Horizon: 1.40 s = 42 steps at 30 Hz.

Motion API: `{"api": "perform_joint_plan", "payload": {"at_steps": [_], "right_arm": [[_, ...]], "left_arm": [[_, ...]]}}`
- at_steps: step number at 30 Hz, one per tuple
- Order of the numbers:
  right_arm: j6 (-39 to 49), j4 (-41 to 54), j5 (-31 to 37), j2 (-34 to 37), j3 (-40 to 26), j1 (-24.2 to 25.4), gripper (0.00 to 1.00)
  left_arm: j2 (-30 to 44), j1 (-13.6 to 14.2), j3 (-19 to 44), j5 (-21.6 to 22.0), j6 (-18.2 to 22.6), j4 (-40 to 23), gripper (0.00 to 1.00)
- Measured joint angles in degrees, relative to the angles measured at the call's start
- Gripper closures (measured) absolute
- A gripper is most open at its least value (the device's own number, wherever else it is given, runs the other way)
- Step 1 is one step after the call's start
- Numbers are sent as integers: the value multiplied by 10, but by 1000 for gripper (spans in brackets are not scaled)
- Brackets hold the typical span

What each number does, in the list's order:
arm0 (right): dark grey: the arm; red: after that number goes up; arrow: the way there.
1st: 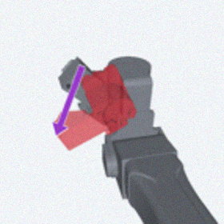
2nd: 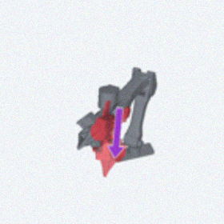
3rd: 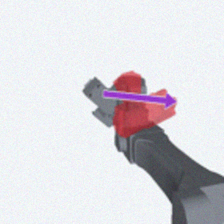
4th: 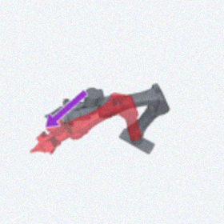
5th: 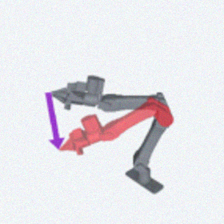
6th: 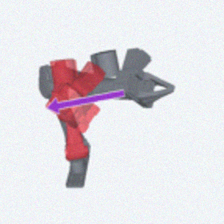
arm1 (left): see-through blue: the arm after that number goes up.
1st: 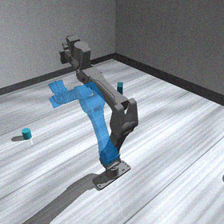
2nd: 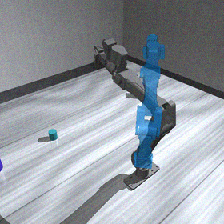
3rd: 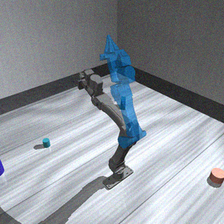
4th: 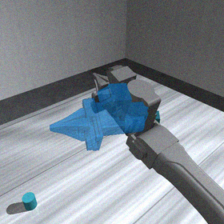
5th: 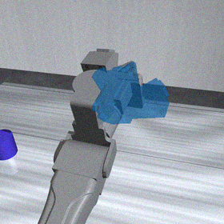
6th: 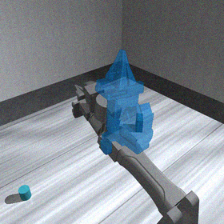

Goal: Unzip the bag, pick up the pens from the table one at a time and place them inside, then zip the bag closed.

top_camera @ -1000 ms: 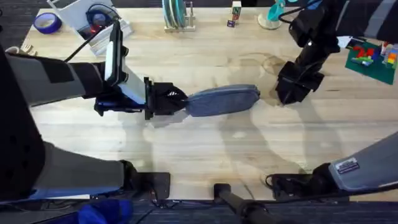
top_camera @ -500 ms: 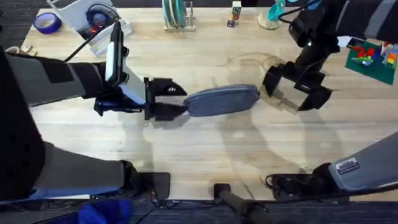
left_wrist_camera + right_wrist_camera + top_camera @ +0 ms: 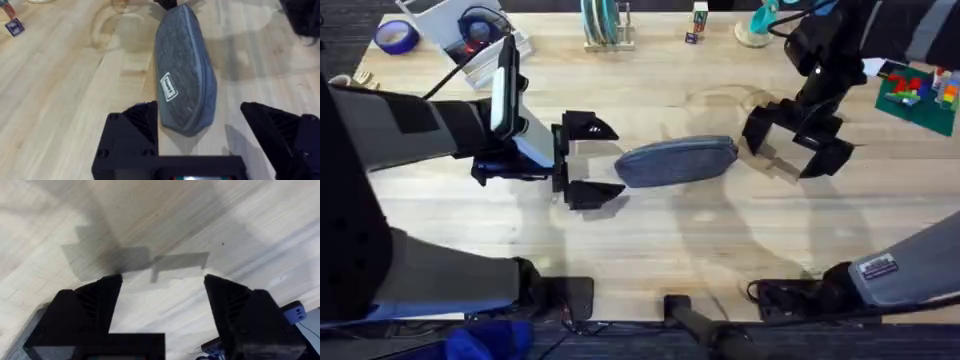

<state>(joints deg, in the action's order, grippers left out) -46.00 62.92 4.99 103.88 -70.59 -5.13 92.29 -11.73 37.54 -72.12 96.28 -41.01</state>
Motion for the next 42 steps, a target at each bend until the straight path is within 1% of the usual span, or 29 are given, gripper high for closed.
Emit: {"api": "perform_joint_plan", "payload": {"at_steps": [5, 8, 11, 13, 17, 20, 23, 28, 30, 36, 40, 42], "right_arm": [[2, -1, 2, 0, 0, 0, 7], [2, 0, 5, 0, 0, 0, 5], [3, 5, 21, -2, 0, -1, 6], [11, 7, 34, -12, 0, -2, 5], [37, 7, 49, -65, 0, -2, 5], [65, 7, 54, -117, 0, -2, 5], [95, 10, 56, -165, 0, -2, 6], [156, 11, 41, -246, 0, -2, 5], [181, 12, 30, -275, 0, -2, 6], [254, 14, 6, -350, 0, -2, 5], [301, 14, 0, -389, 0, -2, 5], [323, 14, -1, -407, 0, -2, 5]], "left_arm": [[0, 0, 0, 1, 7, 18, 5], [0, 0, 6, 1, 11, 10, 6], [-1, 0, 30, 3, 15, -26, 6], [-9, 0, 58, 14, 15, -66, 6], [-43, 0, 122, 54, 17, -147, 6], [-73, 0, 167, 87, 10, -190, 6], [-100, 0, 203, 114, -20, -217, 6], [-142, 0, 233, 148, -98, -237, 6], [-162, 0, 235, 168, -134, -238, 6], [-233, 0, 235, 247, -254, -240, 6], [-290, 0, 235, 285, -323, -243, 6], [-317, 0, 235, 297, -346, -249, 6]]}}
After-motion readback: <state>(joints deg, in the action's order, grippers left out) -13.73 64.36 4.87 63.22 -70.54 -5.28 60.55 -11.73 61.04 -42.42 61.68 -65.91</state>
